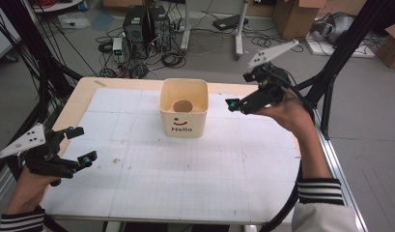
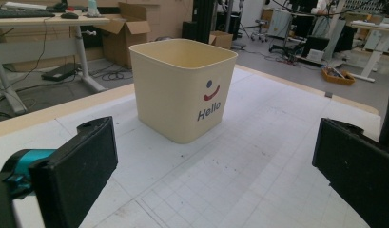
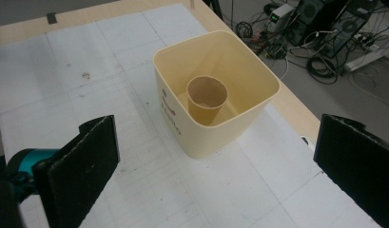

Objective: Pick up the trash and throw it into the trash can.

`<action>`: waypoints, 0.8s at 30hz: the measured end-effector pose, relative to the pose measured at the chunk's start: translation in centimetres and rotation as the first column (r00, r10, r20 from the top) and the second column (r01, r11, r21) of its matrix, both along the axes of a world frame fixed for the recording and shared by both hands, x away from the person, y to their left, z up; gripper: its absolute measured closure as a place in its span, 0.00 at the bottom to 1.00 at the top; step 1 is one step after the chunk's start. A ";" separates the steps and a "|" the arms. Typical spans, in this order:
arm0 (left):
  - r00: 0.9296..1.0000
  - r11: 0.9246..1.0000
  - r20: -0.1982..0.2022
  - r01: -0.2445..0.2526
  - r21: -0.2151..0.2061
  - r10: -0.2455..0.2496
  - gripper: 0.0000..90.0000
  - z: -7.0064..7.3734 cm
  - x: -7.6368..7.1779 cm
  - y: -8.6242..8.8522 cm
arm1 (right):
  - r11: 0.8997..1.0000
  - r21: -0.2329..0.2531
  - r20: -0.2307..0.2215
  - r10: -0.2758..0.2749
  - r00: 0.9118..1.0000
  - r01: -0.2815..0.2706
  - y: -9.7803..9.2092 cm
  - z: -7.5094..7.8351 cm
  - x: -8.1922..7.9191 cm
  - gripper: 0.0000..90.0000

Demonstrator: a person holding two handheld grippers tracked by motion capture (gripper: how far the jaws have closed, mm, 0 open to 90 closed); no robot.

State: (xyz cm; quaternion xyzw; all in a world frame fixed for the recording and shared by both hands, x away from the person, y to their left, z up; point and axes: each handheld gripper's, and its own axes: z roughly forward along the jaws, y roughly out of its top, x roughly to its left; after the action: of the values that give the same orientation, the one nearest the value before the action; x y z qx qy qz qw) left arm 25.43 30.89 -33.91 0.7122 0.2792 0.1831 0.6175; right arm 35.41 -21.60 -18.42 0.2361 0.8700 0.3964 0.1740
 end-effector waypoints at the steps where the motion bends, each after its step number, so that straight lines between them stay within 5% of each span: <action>1: 1.000 1.000 0.000 0.004 0.000 -0.004 0.02 0.0 0.0 0.0 | 1.000 0.027 0.010 -0.005 1.000 0.005 -0.9 -1.3 -0.7 0.00; 15: 1.000 1.000 -0.004 0.013 0.011 -0.013 0.02 -0.2 0.1 -0.3 | 0.982 0.187 0.060 -0.043 0.997 0.031 -5.0 -7.4 -4.2 0.00; 24: 1.000 1.000 -0.004 0.014 0.010 -0.014 0.02 -0.3 0.1 -0.4 | 0.957 0.288 0.095 -0.057 0.994 0.027 -6.7 -10.6 -6.3 0.00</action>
State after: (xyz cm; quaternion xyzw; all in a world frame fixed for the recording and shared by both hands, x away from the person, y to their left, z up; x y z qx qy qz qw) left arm 25.54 30.48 -34.17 0.7177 0.2744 0.1787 0.6146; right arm 29.10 -28.34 -29.00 0.2567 0.7881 0.5259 0.1907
